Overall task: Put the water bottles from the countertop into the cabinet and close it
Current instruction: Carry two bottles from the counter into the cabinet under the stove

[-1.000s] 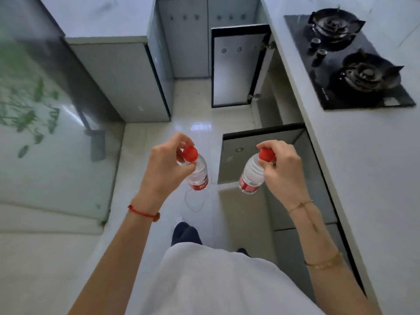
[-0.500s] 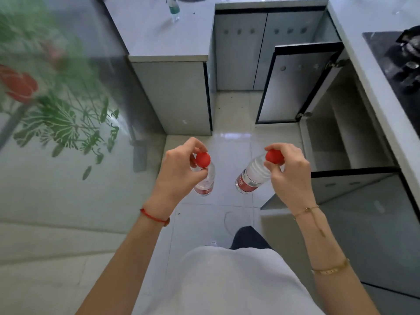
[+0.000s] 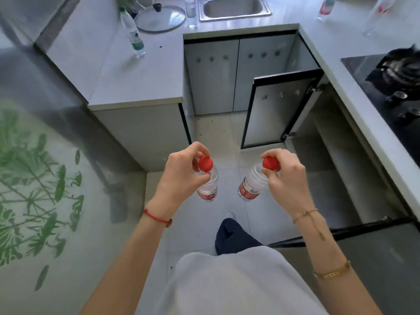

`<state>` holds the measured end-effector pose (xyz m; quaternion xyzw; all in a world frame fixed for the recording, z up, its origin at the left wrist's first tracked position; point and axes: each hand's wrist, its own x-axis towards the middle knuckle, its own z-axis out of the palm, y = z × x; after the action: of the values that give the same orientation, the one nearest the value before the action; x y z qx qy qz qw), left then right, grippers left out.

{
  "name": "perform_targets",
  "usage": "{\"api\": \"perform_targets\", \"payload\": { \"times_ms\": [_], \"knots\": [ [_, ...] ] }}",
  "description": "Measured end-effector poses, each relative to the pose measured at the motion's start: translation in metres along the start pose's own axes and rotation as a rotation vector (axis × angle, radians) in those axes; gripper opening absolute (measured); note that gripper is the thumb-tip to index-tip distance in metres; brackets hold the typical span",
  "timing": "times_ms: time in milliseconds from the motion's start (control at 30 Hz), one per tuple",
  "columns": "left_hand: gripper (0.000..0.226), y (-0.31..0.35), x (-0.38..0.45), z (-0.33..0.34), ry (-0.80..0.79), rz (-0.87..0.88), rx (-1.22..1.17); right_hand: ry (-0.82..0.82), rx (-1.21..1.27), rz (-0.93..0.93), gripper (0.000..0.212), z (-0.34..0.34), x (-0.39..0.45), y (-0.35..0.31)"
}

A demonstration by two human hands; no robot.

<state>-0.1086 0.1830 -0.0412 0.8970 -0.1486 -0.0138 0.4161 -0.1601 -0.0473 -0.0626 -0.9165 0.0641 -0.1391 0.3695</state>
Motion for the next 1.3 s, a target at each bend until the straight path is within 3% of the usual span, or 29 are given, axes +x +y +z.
{"api": "perform_targets", "payload": {
  "times_ms": [433, 733, 1000, 1300],
  "knots": [
    [0.036, 0.014, 0.287, 0.058, -0.178, 0.228, -0.004, 0.192, -0.069, 0.224, 0.029, -0.013, 0.214, 0.062],
    [0.031, 0.014, 0.454, 0.148, -0.454, 0.377, -0.017, 0.356, -0.142, 0.49, 0.028, -0.003, 0.311, 0.129],
    [0.027, 0.031, 0.541, 0.247, -0.612, 0.473, -0.015, 0.522, -0.145, 0.753, 0.028, 0.005, 0.365, 0.192],
    [0.027, 0.015, 0.598, 0.402, -0.722, 0.377, -0.031, 0.407, -0.179, 0.95, 0.025, 0.034, 0.402, 0.332]
  ]
}}
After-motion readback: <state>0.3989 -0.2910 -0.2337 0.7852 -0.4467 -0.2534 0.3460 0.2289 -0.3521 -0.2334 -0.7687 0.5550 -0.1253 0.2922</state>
